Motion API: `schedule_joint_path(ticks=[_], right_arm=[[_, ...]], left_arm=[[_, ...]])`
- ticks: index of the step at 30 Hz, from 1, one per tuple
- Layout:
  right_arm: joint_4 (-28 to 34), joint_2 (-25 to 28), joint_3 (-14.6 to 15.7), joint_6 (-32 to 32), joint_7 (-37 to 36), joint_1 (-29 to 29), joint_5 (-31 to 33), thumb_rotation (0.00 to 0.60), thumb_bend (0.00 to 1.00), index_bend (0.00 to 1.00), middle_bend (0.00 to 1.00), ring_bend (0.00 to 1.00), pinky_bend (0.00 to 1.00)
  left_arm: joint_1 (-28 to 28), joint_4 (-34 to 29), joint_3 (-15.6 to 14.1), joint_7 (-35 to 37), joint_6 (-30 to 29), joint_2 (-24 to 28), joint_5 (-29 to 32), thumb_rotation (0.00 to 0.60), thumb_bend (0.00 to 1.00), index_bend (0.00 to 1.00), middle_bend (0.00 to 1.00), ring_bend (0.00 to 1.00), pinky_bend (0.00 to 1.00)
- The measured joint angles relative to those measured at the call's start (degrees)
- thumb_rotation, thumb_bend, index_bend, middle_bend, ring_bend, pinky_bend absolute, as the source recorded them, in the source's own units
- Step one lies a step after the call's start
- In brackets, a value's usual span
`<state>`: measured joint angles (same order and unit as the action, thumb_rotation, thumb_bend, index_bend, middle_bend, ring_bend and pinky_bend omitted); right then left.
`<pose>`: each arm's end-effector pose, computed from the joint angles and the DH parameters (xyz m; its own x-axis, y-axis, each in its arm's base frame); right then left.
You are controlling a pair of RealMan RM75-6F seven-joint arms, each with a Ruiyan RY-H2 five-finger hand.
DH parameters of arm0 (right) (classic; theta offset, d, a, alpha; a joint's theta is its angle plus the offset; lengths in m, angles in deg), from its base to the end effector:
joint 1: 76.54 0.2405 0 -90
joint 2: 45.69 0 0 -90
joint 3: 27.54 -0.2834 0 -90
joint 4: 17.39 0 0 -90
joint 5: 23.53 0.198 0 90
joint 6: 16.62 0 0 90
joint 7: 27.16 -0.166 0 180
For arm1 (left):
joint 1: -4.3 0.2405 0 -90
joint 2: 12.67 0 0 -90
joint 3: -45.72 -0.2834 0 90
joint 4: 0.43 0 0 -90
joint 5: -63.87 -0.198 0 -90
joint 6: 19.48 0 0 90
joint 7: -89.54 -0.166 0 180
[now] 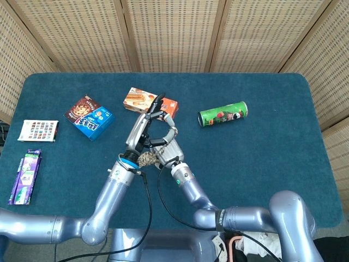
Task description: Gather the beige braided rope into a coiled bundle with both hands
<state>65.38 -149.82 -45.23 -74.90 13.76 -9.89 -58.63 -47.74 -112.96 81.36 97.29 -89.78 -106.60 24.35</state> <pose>0.0015 -0.3975 -0.0895 0.4626 -0.2818 0.8406 -0.8399 -0.4428 0.3138 0.0174 0.3751 0.0503 -0.7076 0.3588 0.6088 0.6260 -0.0815 0.7756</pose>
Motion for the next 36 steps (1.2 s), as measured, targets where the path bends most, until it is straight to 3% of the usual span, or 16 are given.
schedule_joint_path(ticks=[10,17,21,31,36], right_arm=[[2.5,2.8,1.2,5.7,-7.9,-1.9,-7.4,0.6,0.71,0.66,0.78,0.59,0.99],[3.7,6.5,1.7,9.6,-17.7,-4.2,-15.9,0.6,0.71,0.66,0.78,0.59,0.99],[4.9,8.3,1.2,10.5,-22.1,-5.4,-17.8,0.6,0.71,0.66,0.78,0.58,0.98],[10.1,11.4,-3.3,8.4,-24.9,-6.7,-11.0,0.6,0.71,0.66,0.78,0.58,0.98],[13.0,13.3,-5.7,7.1,-25.5,-6.5,-5.9,0.6,0.72,0.66,0.78,0.59,0.98]], left_arm=[[-1.4,6.6,2.6,-0.5,-2.1,-2.2,1.4,0.6,0.62,0.85,0.0,0.0,0.0],[0.5,15.9,2.9,4.3,1.4,-1.5,-0.1,0.6,0.62,0.85,0.0,0.0,0.0],[2.1,20.9,2.1,7.9,5.0,-0.6,-2.1,0.6,0.62,0.85,0.0,0.0,0.0],[5.9,31.0,-0.9,15.4,10.7,0.8,-6.9,0.6,0.62,0.85,0.0,0.0,0.0],[7.3,37.1,-3.8,19.6,12.0,0.8,-13.9,0.6,0.62,0.85,0.0,0.0,0.0]])
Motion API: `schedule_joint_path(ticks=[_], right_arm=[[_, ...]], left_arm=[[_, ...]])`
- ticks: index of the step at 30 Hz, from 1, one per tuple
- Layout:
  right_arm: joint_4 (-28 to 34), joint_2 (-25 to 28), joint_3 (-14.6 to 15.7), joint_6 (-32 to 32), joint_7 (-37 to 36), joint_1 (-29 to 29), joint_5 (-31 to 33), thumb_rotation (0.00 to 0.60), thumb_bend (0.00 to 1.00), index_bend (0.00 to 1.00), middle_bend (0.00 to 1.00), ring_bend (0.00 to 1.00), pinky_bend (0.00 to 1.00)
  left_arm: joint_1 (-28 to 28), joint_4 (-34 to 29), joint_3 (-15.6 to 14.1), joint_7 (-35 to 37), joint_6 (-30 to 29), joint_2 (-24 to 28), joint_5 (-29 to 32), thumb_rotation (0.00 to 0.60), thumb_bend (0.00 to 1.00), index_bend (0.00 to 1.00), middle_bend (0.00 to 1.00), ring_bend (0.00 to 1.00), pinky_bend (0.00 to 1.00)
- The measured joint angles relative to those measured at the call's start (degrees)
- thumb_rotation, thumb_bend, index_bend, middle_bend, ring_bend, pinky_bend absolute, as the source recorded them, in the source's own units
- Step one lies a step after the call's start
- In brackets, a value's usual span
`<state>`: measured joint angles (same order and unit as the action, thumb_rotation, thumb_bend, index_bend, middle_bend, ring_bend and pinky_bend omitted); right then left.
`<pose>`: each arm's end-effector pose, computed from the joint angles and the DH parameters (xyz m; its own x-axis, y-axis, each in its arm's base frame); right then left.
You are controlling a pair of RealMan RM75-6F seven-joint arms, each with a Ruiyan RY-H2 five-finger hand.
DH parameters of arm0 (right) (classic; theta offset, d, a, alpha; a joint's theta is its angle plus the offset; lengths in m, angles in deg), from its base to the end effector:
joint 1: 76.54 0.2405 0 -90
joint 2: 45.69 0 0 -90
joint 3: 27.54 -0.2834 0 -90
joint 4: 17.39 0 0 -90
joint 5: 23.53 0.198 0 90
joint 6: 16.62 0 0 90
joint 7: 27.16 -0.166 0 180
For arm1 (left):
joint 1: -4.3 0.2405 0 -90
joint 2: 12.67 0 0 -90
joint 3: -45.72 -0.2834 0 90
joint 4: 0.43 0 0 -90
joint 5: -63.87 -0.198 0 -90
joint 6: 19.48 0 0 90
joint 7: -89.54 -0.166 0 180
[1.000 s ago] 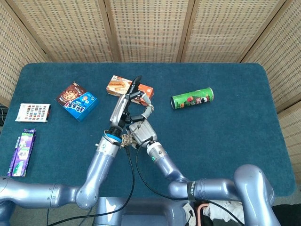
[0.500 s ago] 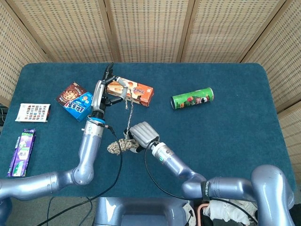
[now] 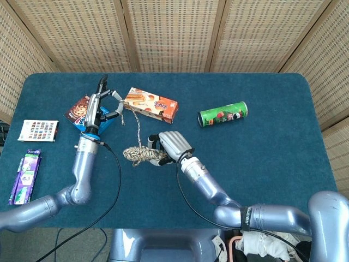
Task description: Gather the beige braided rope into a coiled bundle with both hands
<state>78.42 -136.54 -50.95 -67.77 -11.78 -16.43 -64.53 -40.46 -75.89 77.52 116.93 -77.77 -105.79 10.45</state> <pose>0.0019 -0.4003 -0.0159 0.0429 -0.4518 0.8911 -0.9218 -0.3620 -0.1391 -0.1409 0.4647 0.0600 -0.6128 0.0648 0.7876 0.7829 -0.0858 0.6162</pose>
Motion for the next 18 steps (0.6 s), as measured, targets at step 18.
schedule_joint_path(ticks=[18], right_arm=[[2.0,1.0,-5.1,-7.0,-2.2,1.6,14.7,0.6,0.73,0.66,0.78,0.58,0.99]], left_arm=[[3.4,14.2,-14.5,3.8,-5.1,-1.9,-22.5,0.6,0.62,0.85,0.0,0.0,0.0]])
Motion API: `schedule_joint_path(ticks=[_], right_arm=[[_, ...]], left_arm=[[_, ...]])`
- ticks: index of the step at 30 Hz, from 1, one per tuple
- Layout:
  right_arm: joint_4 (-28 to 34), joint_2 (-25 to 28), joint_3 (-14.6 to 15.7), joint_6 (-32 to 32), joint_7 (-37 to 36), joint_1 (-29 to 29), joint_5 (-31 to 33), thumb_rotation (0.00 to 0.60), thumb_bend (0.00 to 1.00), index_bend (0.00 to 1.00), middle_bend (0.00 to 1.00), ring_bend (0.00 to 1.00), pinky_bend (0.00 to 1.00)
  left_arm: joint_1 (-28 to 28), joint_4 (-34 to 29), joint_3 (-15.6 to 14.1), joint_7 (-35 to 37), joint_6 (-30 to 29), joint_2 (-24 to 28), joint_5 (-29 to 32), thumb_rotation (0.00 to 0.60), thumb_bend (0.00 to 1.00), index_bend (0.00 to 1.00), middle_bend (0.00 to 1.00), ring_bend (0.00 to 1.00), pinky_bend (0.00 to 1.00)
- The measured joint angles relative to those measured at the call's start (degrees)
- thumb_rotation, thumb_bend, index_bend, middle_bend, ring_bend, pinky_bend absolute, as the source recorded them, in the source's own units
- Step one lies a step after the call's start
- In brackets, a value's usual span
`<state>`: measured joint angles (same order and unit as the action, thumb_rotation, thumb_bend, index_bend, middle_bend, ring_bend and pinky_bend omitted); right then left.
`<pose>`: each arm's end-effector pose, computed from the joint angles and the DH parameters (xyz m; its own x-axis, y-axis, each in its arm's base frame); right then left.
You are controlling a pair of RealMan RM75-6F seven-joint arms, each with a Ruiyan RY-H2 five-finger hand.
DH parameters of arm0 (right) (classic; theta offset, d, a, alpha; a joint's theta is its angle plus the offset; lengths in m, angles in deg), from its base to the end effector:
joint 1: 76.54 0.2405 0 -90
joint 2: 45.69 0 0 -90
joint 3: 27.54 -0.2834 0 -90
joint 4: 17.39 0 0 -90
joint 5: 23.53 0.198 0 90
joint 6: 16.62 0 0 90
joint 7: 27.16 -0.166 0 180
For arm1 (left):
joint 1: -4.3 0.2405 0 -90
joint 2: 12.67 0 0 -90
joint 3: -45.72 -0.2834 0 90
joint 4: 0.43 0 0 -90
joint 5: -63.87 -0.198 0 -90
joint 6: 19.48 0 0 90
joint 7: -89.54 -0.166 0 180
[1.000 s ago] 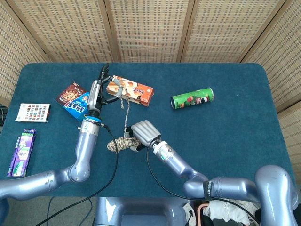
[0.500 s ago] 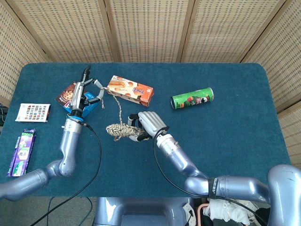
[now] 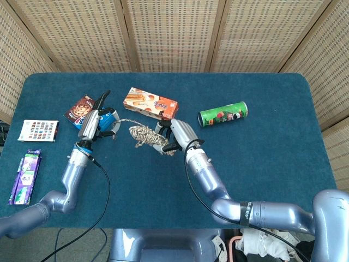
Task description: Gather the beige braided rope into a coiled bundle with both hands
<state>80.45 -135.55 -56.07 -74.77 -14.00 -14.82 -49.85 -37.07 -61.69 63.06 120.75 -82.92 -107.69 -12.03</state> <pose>-0.0008 -0.4200 0.0075 -0.2111 -0.4167 0.8842 -0.9497 -0.1266 -0.2864 -0.1879 0.4366 0.0338 -0.2145 0.1199 0.9693 0.9291 -0.2811 0.2404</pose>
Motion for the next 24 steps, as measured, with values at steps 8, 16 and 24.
schedule_joint_path(ticks=[8,16,24], right_arm=[[-2.0,-2.2,-0.4,-6.8,5.6,2.3,5.5,0.6,0.74,0.66,0.78,0.59,0.99],[-5.4,-4.8,-1.5,-10.7,10.4,4.3,9.6,0.6,0.75,0.66,0.78,0.58,0.99],[-7.1,-6.2,-2.1,-11.3,12.5,4.9,10.6,0.6,0.75,0.66,0.78,0.59,0.99]], left_arm=[[1.2,2.2,-7.3,-4.0,-9.3,0.6,-11.7,0.6,0.62,0.85,0.0,0.0,0.0],[1.1,-4.4,-10.7,-12.7,-13.2,3.7,-18.9,0.6,0.62,0.85,0.0,0.0,0.0],[0.7,-12.5,-12.4,-18.1,-13.6,6.9,-21.4,0.6,0.62,0.85,0.0,0.0,0.0]])
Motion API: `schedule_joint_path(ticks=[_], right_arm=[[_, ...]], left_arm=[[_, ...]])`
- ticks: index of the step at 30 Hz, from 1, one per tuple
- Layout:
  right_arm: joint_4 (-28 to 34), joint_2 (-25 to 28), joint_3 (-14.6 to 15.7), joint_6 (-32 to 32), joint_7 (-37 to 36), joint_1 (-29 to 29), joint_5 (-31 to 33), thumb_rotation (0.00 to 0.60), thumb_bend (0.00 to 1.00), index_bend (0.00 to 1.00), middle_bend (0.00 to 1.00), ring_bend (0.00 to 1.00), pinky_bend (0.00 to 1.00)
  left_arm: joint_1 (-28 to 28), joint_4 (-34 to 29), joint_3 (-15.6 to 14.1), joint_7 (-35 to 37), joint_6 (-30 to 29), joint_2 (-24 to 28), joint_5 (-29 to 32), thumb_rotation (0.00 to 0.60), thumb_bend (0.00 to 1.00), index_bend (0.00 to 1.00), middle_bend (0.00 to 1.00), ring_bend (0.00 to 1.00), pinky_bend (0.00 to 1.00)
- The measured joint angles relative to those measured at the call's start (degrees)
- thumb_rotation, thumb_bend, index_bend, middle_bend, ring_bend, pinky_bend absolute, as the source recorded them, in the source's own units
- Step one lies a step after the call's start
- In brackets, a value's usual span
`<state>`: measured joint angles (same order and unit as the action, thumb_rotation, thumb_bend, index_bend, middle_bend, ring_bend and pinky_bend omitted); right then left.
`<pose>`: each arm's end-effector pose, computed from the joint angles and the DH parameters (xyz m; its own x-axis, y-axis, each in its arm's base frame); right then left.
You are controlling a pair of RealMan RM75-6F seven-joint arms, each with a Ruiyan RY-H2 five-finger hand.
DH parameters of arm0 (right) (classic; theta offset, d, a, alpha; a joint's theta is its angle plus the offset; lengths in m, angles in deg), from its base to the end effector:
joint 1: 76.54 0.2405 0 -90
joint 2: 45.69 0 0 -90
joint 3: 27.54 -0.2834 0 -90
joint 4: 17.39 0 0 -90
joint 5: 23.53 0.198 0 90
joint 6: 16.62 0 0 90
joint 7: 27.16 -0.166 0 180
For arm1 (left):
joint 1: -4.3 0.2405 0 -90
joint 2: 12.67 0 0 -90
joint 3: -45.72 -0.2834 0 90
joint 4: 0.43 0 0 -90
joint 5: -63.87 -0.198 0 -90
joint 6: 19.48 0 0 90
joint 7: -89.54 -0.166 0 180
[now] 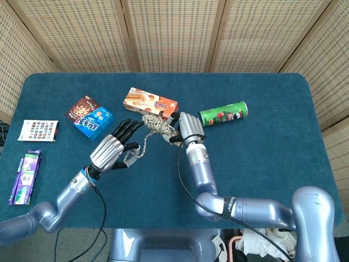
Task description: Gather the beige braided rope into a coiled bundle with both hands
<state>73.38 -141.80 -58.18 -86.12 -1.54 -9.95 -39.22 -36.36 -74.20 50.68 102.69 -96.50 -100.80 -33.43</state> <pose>-0.0073 -0.4391 -0.0047 -0.1175 -0.2778 0.9534 -0.9928 0.0108 -0.1192 -0.1379 0.3556 0.0345 0.1865 0.0525 0.9810 0.7091 -0.6983 -0.0975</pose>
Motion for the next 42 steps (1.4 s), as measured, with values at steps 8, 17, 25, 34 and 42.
schedule_joint_path(ticks=[8,17,25,34,42], right_arm=[[-3.3,-1.6,0.5,-0.7,3.1,0.5,-0.1,0.6,0.75,0.66,0.78,0.59,0.99],[-4.8,-2.8,0.8,-1.2,5.0,0.3,-1.3,0.6,0.75,0.66,0.78,0.58,0.99],[-5.8,-4.0,1.6,-1.6,6.9,0.0,-2.8,0.6,0.75,0.66,0.78,0.59,0.99],[-6.1,-5.4,4.8,-2.1,10.3,0.1,-8.1,0.6,0.75,0.66,0.78,0.58,0.99],[-6.3,-6.8,7.2,-1.7,12.3,0.2,-12.8,0.6,0.75,0.66,0.78,0.58,0.99]], left_arm=[[0.1,-8.6,-1.4,-3.1,0.4,4.1,-1.8,0.6,0.62,0.85,0.0,0.0,0.0],[0.4,-14.3,-2.2,-3.9,1.1,6.9,-2.3,0.6,0.62,0.85,0.0,0.0,0.0],[0.9,-20.9,-2.7,-4.3,2.1,8.6,-2.1,0.6,0.62,0.85,0.0,0.0,0.0],[-0.7,-25.4,1.2,-4.5,5.1,8.6,2.5,0.6,0.62,0.85,0.0,0.0,0.0],[-3.2,-31.8,7.5,-3.3,10.0,7.6,14.2,0.6,0.62,0.85,0.0,0.0,0.0]])
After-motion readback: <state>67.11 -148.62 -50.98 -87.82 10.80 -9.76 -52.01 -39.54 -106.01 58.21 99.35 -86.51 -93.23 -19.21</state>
